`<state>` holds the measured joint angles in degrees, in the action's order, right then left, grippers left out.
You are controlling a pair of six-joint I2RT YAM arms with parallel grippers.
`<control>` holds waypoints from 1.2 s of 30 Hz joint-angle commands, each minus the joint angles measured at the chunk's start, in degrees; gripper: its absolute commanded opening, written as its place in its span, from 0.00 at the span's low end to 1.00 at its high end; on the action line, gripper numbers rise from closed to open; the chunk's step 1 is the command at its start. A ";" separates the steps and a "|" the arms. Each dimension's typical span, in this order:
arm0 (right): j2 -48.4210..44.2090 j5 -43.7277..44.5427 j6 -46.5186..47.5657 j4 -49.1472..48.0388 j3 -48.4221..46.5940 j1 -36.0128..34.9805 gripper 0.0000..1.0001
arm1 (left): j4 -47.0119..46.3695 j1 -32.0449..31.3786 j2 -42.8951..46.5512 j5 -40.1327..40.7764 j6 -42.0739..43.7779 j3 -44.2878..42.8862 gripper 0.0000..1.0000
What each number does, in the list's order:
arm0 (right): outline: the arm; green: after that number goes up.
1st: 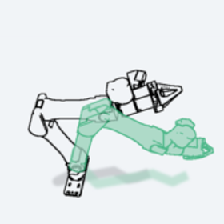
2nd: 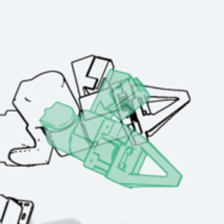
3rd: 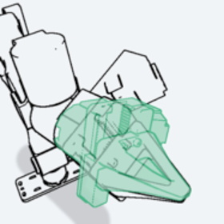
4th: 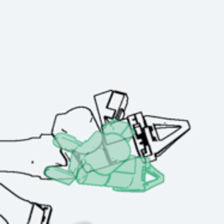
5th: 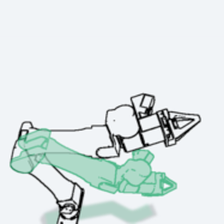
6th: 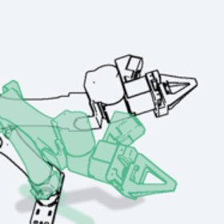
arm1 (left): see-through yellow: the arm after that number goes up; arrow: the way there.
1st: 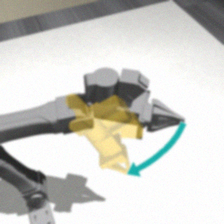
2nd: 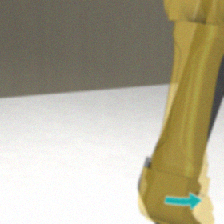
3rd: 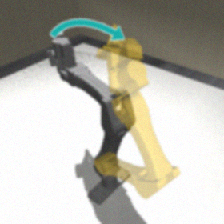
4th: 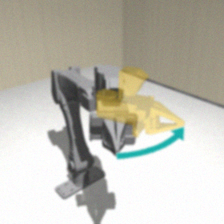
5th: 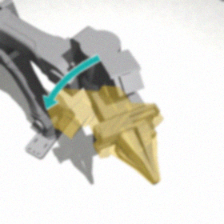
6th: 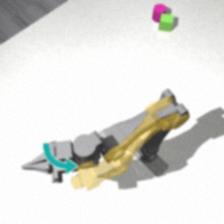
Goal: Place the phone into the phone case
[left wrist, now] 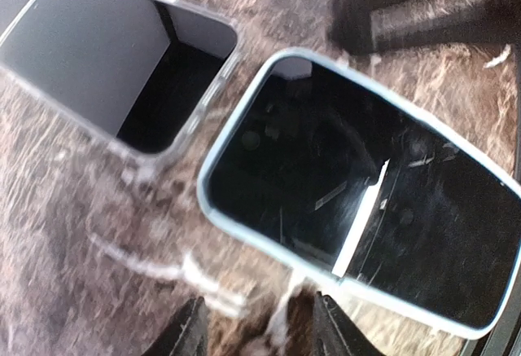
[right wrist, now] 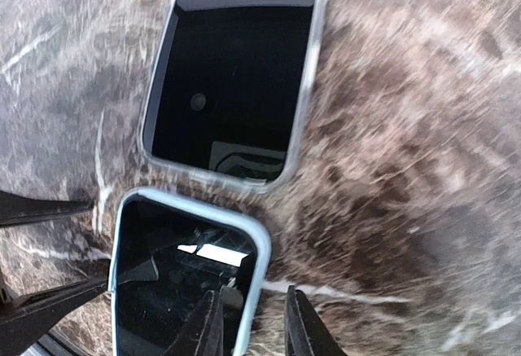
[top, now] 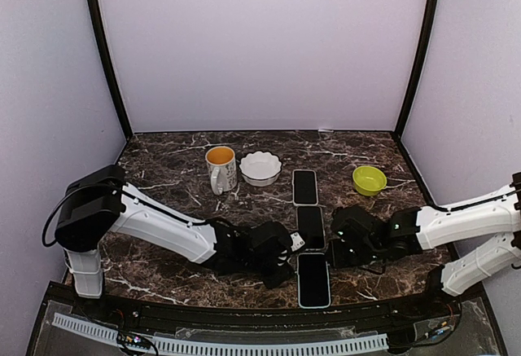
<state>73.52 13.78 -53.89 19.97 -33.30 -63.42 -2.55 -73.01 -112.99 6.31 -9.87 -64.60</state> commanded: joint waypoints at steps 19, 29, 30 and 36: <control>-5.80 -14.61 37.33 -3.08 -13.19 51.58 0.91 | 12.41 32.53 38.51 13.15 -3.17 11.34 0.89; -11.52 -15.73 38.24 -20.48 -5.13 59.14 0.97 | 8.13 51.06 53.72 14.47 -9.64 22.33 0.97; -12.20 -15.56 38.52 -22.63 -3.93 59.16 0.98 | 7.63 52.06 53.65 15.26 -9.99 22.72 0.97; -15.45 -10.81 41.00 -38.12 5.89 59.29 0.98 | -3.12 55.92 51.05 19.24 -10.10 29.50 0.98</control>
<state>59.57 0.10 -15.81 -3.62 -32.73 -4.43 4.10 -18.68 -61.12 21.78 -20.25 -40.10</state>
